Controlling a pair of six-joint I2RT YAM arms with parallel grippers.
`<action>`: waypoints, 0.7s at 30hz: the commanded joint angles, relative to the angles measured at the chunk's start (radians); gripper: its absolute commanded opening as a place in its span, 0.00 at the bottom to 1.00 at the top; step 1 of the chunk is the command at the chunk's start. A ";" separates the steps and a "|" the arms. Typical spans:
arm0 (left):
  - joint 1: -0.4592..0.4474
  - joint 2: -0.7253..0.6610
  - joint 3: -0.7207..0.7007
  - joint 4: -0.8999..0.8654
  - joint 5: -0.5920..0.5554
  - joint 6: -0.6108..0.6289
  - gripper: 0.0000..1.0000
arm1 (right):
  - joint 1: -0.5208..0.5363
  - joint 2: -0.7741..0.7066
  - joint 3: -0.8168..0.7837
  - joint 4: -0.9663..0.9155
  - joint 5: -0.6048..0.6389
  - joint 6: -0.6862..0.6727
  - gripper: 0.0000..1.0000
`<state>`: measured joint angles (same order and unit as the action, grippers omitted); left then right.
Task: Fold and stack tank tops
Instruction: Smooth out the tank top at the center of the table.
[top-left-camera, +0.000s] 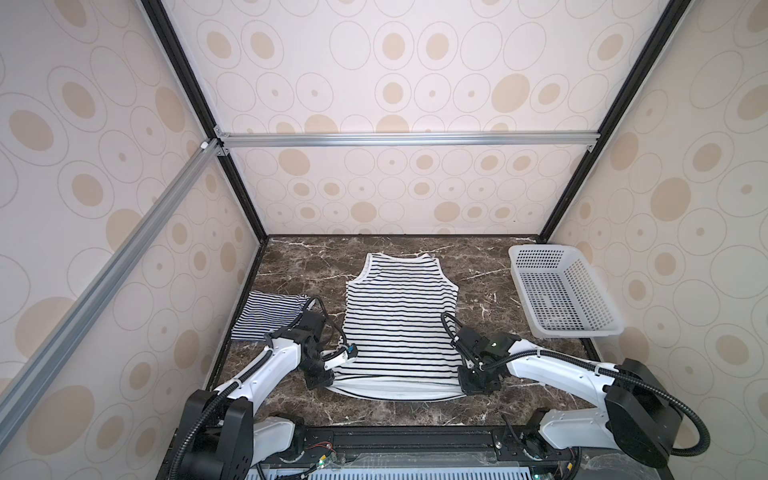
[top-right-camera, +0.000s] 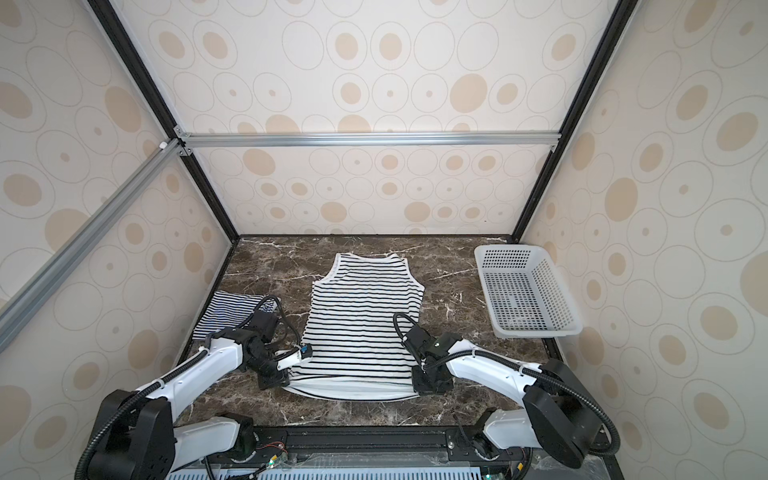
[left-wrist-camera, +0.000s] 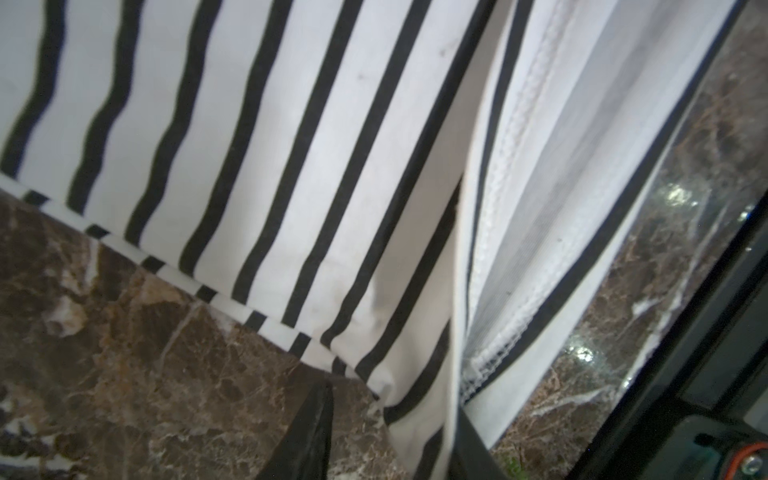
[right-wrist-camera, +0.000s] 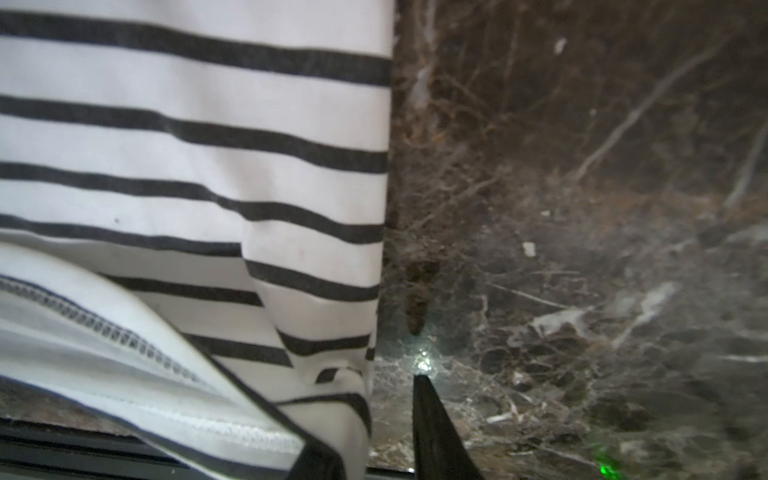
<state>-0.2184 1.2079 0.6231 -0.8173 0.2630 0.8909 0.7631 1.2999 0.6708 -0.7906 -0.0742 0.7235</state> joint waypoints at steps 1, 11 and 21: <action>-0.006 -0.007 0.061 -0.073 0.007 0.035 0.46 | 0.008 -0.028 0.004 -0.055 0.010 0.012 0.33; -0.006 -0.061 0.129 -0.153 -0.007 0.106 0.59 | 0.007 -0.087 0.086 -0.129 -0.005 -0.005 0.39; -0.008 0.033 0.235 -0.108 0.122 0.020 0.59 | 0.007 -0.100 0.095 -0.099 -0.120 -0.052 0.39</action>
<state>-0.2203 1.2102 0.8009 -0.9268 0.3119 0.9379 0.7631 1.2224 0.7506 -0.8711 -0.1520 0.6914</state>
